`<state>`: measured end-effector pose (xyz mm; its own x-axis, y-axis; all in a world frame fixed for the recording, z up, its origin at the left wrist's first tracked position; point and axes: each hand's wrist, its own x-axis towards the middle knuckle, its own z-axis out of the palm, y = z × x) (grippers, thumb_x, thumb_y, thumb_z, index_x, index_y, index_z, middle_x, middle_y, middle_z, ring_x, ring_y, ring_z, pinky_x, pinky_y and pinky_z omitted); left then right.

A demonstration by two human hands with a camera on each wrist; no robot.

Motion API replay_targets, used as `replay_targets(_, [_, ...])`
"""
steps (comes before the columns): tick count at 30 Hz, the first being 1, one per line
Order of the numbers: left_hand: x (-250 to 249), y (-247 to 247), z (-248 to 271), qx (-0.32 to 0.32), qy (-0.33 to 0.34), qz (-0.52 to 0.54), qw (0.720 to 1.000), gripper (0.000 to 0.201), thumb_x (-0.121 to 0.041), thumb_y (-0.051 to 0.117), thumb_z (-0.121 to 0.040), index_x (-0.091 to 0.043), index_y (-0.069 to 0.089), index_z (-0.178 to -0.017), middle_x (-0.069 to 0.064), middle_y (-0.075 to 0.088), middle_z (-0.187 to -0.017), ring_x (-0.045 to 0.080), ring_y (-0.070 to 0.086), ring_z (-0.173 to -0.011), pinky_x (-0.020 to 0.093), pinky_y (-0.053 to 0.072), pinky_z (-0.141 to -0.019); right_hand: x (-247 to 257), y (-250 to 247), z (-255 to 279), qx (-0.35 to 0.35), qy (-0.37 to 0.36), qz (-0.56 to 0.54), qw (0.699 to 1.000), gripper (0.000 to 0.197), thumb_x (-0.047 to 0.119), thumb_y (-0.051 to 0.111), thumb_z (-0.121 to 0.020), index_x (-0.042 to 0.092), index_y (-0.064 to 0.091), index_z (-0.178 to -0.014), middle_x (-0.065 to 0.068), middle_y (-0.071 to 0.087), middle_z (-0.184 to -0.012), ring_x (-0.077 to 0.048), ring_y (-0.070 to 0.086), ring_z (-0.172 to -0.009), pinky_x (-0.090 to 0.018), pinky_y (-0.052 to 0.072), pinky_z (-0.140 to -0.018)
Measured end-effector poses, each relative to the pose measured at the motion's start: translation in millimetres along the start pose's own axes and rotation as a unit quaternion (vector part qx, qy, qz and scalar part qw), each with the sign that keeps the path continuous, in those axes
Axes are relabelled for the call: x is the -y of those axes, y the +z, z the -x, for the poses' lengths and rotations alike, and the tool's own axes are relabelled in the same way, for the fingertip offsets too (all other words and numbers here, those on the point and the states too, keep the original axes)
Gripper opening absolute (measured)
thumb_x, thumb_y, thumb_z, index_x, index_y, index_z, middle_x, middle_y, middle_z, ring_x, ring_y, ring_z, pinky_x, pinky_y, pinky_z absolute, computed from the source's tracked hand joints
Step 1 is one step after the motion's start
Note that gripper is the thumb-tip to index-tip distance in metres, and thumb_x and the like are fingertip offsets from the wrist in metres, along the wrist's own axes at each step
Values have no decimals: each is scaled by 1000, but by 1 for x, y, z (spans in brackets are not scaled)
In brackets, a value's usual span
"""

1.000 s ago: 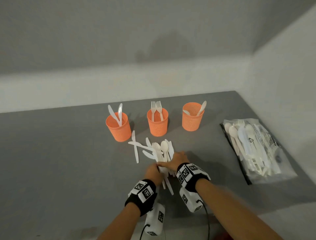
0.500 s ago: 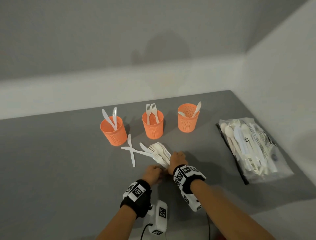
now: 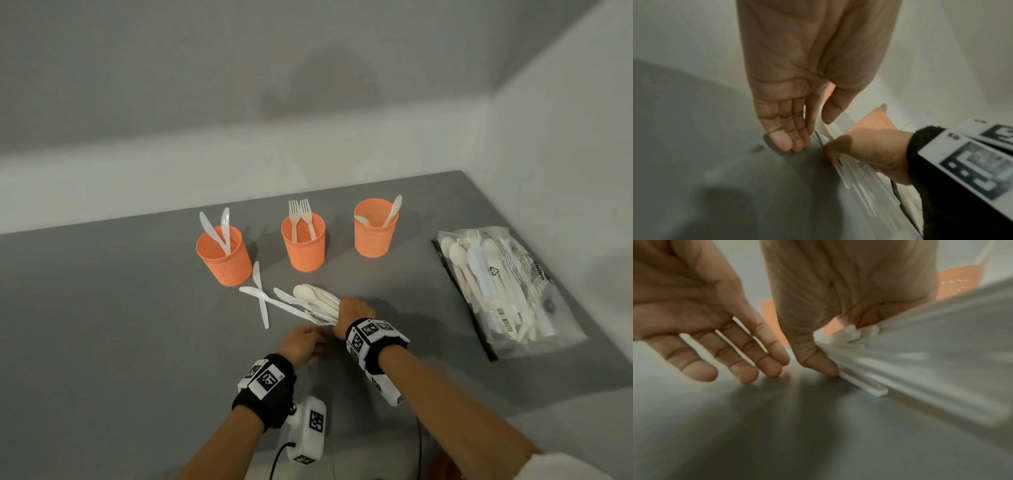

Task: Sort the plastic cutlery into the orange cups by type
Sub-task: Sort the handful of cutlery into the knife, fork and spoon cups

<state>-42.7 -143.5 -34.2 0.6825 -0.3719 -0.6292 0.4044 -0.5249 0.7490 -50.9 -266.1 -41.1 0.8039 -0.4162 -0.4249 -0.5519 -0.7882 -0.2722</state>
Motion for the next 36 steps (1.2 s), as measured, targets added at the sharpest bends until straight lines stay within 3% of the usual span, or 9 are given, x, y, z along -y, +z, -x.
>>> replay_targets(10, [1,-10,8,1,-9,63,998,23,-8,41,-95,-15,54,-77,1,56,-71,1,54,-43,16,44,-51,-29,-25,2,75,-6,-42,996,37,31,52,-88,4,59,-113,-16,64,-114,-33,60,-105,-31,46,-81])
replay_targets(15, [-8,1,13,18,-1,94,995,20,-7,40,-95,-13,55,-84,2,59,-75,2,58,-46,20,47,-58,-44,-43,8,101,-25,-101,989,5,12,53,-80,9,56,-78,-5,52,-61,-27,55,-68,-24,40,-55])
replay_targets(18, [-12,10,14,10,17,141,990,13,-12,43,-96,-9,55,-94,6,59,-79,11,61,-61,25,51,-64,-54,-44,12,95,-42,-155,982,10,3,53,-74,10,51,-66,-4,50,-58,-23,50,-58,-23,38,-52])
replay_targets(21, [-30,12,14,-76,79,260,959,18,-27,44,-96,-11,51,-98,4,56,-85,17,56,-75,36,51,-77,-60,-42,21,95,-61,-229,967,23,-3,51,-74,14,46,-58,-3,47,-56,-16,44,-50,-21,36,-48])
replay_targets(25, [-72,6,18,-173,236,210,933,39,-36,39,-97,-22,41,-133,-5,53,-124,13,51,-112,32,41,-99,-58,-44,29,110,-95,-277,950,19,2,55,-68,14,45,-58,-2,47,-54,-16,43,-51,-25,37,-54])
replay_targets(27, [-93,6,24,-193,285,141,928,35,-30,41,-98,-20,48,-131,-8,53,-120,9,50,-110,25,36,-97,-53,-48,31,118,-109,-296,941,15,4,57,-69,14,47,-62,-3,49,-58,-17,44,-54,-27,38,-56])
replay_targets(31, [-109,15,18,-191,331,6,924,29,-13,41,-97,-4,64,-113,19,66,-110,24,58,-95,20,42,-81,-43,-54,32,118,-146,-383,904,22,10,60,-85,12,49,-66,-5,47,-52,-15,41,-43,-20,38,-45])
replay_targets(33, [-110,23,19,-173,339,-41,924,30,-15,40,-98,-5,64,-113,16,66,-112,22,60,-101,23,43,-88,-41,-56,35,106,-163,-402,895,26,22,66,-84,12,50,-66,-3,47,-46,-13,42,-39,-19,40,-47])
replay_targets(36, [-117,28,31,-149,336,-5,930,29,-24,38,-99,-12,63,-109,6,63,-102,9,57,-89,9,41,-78,-42,-58,37,68,-172,-458,870,22,15,67,-83,13,51,-69,-4,47,-47,-8,40,-33,-18,38,-42])
